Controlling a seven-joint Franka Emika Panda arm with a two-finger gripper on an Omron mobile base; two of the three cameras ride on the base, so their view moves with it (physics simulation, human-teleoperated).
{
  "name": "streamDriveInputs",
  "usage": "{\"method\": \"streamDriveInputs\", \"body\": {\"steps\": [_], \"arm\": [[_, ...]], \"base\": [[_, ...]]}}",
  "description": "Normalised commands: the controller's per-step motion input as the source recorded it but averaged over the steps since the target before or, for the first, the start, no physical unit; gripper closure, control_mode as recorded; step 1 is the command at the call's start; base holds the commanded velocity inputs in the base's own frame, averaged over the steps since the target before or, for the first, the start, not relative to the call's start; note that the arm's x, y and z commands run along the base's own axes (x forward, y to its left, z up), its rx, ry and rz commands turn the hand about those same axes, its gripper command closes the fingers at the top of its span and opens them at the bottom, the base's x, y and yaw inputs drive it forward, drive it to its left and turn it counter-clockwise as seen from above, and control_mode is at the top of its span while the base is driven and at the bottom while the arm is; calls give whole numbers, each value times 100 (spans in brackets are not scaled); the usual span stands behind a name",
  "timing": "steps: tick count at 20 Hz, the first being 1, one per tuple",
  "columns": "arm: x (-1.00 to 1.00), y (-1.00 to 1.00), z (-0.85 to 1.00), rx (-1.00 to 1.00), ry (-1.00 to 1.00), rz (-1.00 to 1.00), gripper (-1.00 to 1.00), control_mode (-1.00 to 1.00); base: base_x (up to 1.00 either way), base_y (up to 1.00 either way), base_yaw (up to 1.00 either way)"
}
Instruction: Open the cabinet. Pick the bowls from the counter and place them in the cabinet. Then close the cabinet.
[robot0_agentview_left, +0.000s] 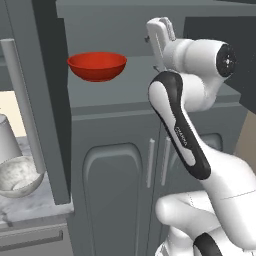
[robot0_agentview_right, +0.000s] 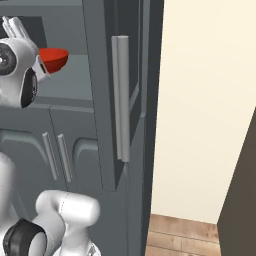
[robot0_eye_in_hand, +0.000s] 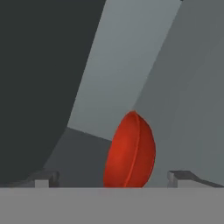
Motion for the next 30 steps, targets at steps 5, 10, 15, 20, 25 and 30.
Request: {"method": "streamDriveInputs", "body": {"steps": [5, 10, 15, 20, 25, 30], "arm": [[-63, -30, 38, 3, 12, -16, -100, -100], [-7, -45, 4, -1, 2, -2, -100, -100], [-41, -46, -22, 0, -17, 0, -100, -100], [-48, -14, -21, 0, 5, 0, -100, -100], [-64, -8, -8, 0, 10, -2, -100, -100], [-47, -8, 0, 0, 21, -11, -100, -100]], "base": [[0, 0, 0], [0, 0, 0], [0, 0, 0], [0, 0, 0], [0, 0, 0], [0, 0, 0]]}}
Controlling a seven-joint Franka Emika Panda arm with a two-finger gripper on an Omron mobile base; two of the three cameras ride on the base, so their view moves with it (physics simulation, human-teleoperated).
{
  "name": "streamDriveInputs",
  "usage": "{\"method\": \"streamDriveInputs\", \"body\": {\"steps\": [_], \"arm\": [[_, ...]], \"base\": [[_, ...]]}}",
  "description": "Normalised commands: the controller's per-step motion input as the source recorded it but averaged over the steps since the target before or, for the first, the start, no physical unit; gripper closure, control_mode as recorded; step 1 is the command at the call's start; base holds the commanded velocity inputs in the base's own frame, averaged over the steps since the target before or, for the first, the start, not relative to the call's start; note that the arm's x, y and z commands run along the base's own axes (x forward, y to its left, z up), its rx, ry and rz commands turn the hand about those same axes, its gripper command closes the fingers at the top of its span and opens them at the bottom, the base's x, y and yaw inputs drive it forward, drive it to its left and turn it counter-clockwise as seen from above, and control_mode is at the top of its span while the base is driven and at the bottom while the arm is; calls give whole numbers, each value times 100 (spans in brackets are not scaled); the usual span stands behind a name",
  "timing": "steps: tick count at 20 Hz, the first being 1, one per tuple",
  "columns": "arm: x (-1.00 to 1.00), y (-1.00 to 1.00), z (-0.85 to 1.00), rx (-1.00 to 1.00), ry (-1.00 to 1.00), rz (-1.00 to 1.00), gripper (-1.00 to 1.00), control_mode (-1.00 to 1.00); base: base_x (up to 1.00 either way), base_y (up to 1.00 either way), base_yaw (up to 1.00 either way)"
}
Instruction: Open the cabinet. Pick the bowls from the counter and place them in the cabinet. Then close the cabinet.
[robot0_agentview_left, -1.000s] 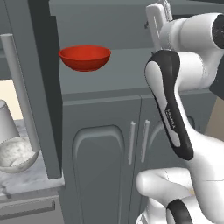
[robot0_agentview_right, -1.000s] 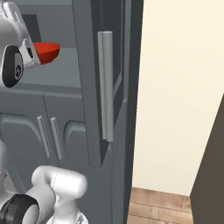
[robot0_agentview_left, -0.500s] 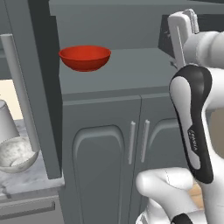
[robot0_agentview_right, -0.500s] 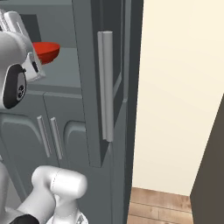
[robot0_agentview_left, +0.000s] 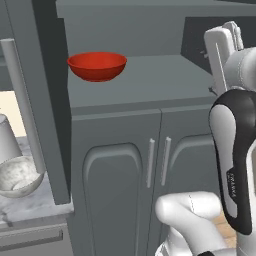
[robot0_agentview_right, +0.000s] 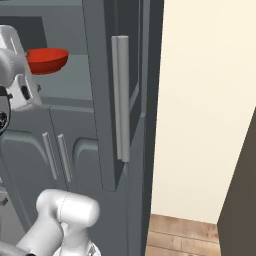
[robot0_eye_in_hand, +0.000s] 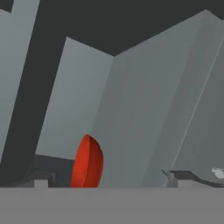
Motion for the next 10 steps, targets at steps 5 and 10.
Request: {"method": "streamDriveInputs", "body": {"steps": [5, 10], "arm": [[-41, -1, -8, 0, 6, -10, -100, -100], [-58, -8, -21, 0, 0, -1, -100, -100]], "base": [[0, 0, 0], [0, 0, 0]]}}
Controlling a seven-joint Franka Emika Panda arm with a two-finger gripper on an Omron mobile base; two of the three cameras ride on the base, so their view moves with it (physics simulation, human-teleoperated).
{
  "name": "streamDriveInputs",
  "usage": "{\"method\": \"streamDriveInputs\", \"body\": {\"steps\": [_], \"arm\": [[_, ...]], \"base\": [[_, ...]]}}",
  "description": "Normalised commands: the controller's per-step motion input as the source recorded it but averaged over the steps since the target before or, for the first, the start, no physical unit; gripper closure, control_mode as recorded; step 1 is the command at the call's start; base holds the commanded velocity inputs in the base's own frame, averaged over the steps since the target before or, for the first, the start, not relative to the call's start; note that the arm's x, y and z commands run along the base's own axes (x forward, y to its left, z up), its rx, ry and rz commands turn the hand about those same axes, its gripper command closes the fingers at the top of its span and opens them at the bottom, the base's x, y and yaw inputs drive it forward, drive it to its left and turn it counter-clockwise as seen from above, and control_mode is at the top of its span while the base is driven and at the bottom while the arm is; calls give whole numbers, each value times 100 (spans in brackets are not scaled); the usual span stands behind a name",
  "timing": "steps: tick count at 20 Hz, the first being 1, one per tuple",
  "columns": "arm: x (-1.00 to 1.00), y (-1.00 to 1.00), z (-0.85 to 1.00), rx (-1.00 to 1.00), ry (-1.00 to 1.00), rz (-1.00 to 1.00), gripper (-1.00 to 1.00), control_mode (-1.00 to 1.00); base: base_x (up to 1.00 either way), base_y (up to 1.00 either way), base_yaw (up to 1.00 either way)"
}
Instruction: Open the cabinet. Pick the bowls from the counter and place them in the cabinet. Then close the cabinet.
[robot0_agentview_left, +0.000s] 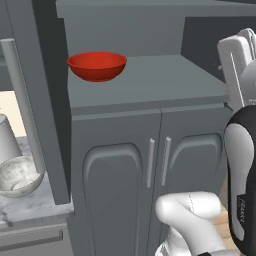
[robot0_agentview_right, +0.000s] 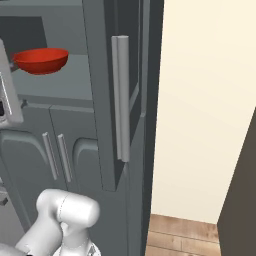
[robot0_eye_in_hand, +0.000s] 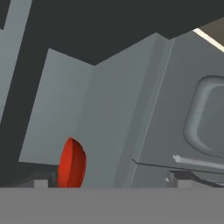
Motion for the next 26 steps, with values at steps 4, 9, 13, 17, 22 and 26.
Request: {"method": "streamDriveInputs", "body": {"steps": [4, 9, 13, 17, 22, 26], "arm": [[-46, -3, -10, 0, 0, 0, -100, -100], [-36, -2, -17, 0, 7, 0, -100, -100], [-29, 0, -4, 0, 6, 0, -100, -100], [-21, 0, -2, 0, 2, 0, -100, 100], [0, 0, 0, 0, 0, 0, -100, 100], [0, 0, 0, 0, 0, 0, -100, 100]], "base": [[0, 0, 0], [0, 0, 0], [0, 0, 0], [-22, 0, 0], [-91, 0, 0], [-85, 2, 0]]}}
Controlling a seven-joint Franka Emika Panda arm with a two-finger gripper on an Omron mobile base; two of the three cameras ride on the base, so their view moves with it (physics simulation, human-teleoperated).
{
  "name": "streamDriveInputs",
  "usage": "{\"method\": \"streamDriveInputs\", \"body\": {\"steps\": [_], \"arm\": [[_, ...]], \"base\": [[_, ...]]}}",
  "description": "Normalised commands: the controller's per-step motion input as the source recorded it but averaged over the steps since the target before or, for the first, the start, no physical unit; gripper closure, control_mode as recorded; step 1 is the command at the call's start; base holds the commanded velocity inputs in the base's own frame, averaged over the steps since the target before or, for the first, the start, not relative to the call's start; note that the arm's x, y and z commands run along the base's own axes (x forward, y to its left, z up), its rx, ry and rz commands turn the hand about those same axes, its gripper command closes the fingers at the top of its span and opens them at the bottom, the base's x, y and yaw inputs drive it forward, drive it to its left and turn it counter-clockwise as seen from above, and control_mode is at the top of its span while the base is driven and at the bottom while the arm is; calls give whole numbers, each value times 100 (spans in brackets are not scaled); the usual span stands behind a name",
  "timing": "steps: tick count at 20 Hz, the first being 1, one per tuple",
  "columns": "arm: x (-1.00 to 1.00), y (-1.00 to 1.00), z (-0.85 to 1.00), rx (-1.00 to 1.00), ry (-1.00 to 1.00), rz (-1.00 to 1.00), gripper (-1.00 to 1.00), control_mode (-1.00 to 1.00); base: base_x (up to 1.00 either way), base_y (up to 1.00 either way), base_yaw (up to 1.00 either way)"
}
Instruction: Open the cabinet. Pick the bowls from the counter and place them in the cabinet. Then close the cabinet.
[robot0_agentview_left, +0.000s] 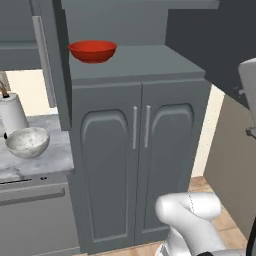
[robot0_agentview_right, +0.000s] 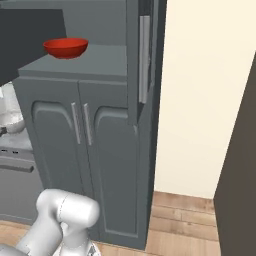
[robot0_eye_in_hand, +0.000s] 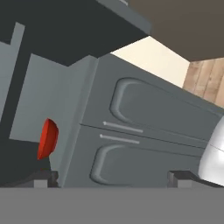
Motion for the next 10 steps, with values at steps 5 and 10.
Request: {"method": "streamDriveInputs", "body": {"steps": [5, 10], "arm": [[0, 0, 0, 0, 0, 0, -100, 100], [0, 0, 0, 0, 0, 0, -100, 100]], "base": [[-96, 47, 0], [-57, 99, 0]]}}
